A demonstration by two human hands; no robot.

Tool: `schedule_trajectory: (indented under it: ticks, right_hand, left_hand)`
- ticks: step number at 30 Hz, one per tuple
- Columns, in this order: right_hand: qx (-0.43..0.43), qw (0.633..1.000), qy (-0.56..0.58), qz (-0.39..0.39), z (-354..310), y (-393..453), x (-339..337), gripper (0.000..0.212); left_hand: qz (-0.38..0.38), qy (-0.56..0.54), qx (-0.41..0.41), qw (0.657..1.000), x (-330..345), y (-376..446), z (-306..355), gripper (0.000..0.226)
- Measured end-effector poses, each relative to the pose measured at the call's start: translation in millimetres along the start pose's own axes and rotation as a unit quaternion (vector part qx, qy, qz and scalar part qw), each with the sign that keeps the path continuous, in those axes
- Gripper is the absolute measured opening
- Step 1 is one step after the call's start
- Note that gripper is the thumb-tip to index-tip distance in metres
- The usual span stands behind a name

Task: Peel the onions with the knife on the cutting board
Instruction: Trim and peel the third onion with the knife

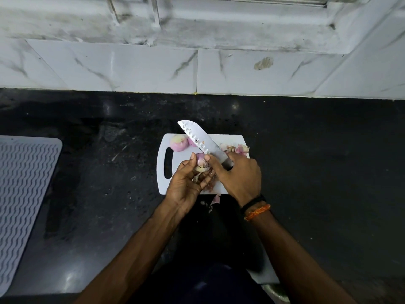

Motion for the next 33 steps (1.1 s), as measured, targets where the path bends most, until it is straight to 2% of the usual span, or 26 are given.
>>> schedule_trajectory:
  ticks: [5,7,10,12,14,16,19,24,28,30,33]
  right_hand:
    - [-0.016,1.0,-0.001,-0.002,-1.5,2.1,-1.1,0.061]
    - [-0.019,1.0,-0.006,-0.021,-2.0,3.2,-0.5,0.056]
    - [-0.043,0.997,-0.013,-0.069,-2.3,0.7,1.1,0.053]
    - [-0.051,0.991,0.044,-0.117,-1.8,-4.0,0.7,0.041]
    - [-0.039,0.981,0.118,-0.15,-1.4,-6.8,-1.5,0.031]
    - [-0.013,0.98,0.148,-0.131,1.4,-4.7,-3.2,0.034]
    - [0.016,0.99,0.111,-0.085,8.4,2.8,-4.6,0.04]
    - [-0.015,0.997,0.008,-0.069,14.6,10.4,-4.6,0.042]
    - [-0.04,0.997,-0.003,-0.072,12.8,7.1,-3.6,0.038]
    - [-0.053,0.997,-0.011,-0.057,13.1,5.0,-1.9,0.043]
    - [-0.053,0.998,-0.009,-0.032,11.7,3.7,-2.3,0.037]
  left_hand:
    - [0.01,-0.023,0.014,1.0,-1.0,-0.5,1.9,0.062]
    - [0.017,-0.032,0.01,0.999,-2.7,1.3,0.9,0.057]
    - [0.031,-0.049,0.001,0.998,-7.2,6.8,-3.3,0.025]
    - [0.046,-0.061,-0.004,0.997,-7.9,8.8,-4.2,0.013]
    - [0.046,-0.06,0.003,0.997,-6.9,9.4,-3.9,0.017]
    - [0.037,-0.049,0.014,0.998,-4.5,7.4,-2.0,0.027]
    - [0.026,-0.046,0.018,0.998,-3.3,5.2,-0.4,0.038]
    - [0.005,-0.043,0.032,0.999,0.5,3.1,1.1,0.022]
    - [0.009,-0.036,0.047,0.998,-0.2,4.4,-1.3,0.012]
    - [0.012,-0.04,0.058,0.997,-1.8,5.3,-1.4,0.016]
    - [0.005,-0.038,0.068,0.997,-3.2,6.4,-2.1,0.013]
Point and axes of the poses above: each hand's wrist, its own y-axis towards the middle knuckle, its own x-axis out of the palm, z = x × y, the point moved 1 cm from there along y, towards the middle knuckle, and after that the axes turned 14 degrees about x, right-handed, at the moved point
